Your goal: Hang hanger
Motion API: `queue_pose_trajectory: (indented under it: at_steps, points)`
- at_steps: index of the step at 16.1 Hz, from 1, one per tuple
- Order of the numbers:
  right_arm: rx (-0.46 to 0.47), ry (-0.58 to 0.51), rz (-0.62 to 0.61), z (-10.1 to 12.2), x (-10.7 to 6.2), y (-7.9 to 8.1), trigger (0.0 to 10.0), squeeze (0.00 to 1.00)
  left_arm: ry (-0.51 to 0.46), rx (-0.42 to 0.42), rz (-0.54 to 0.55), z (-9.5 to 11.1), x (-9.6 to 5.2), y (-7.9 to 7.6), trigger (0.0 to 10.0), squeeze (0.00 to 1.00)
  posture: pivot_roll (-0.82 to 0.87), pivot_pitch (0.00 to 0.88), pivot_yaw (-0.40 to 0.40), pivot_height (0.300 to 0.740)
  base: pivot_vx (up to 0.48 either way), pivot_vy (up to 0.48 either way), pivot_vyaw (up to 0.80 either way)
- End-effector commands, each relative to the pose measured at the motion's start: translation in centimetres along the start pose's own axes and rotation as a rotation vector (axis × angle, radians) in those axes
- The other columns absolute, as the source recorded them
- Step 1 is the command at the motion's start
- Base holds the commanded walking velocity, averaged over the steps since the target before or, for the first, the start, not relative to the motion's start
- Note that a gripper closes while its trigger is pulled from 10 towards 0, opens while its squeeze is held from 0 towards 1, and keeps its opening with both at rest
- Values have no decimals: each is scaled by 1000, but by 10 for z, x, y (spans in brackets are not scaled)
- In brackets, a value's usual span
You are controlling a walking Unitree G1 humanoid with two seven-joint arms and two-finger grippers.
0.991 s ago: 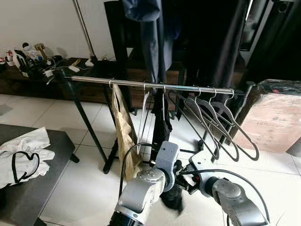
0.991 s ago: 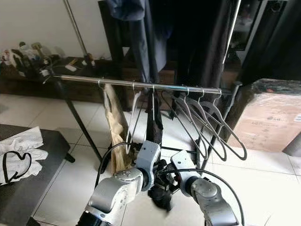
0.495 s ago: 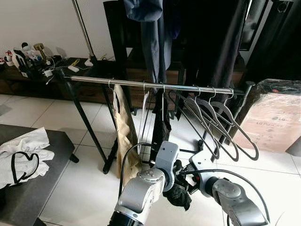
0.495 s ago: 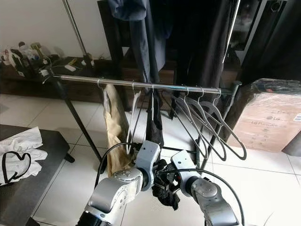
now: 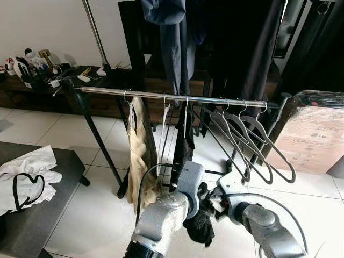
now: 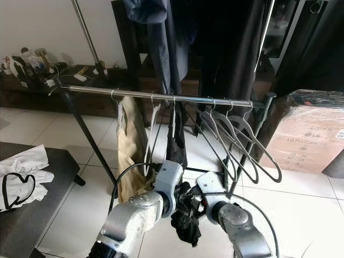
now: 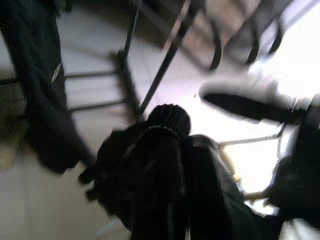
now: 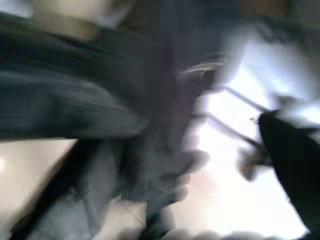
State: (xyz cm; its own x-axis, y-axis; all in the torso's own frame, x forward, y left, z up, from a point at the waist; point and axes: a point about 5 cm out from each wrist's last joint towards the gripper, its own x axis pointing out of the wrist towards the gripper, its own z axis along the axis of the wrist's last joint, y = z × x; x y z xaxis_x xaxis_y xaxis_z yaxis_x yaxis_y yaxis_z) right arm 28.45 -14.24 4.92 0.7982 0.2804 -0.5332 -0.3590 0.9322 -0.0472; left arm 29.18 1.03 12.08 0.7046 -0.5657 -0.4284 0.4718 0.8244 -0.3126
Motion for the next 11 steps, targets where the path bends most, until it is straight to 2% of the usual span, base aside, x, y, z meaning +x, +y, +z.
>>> queue_pose_trajectory:
  at_steps: [1, 5, 7, 11]
  points:
    - [59, 61, -87, -17, 1, -6, 10000, 0, -98, -114, -29, 18, -1, -8, 10000, 0, -44, 85, 14, 740, 0, 0, 0]
    - [67, 43, -95, -15, 3, -6, 10000, 0, -96, -124, -26, 18, -1, -8, 10000, 0, -43, 79, 15, 740, 0, 0, 0]
    - [81, -9, -93, -7, 4, -4, 10000, 0, -83, -133, -27, 16, 0, -7, 10000, 0, -44, 78, 16, 740, 0, 0, 0]
    - [39, -69, 75, 2, -1, 12, 10000, 0, -72, -136, -32, 13, 0, -9, 10000, 0, -54, 68, 19, 740, 0, 0, 0]
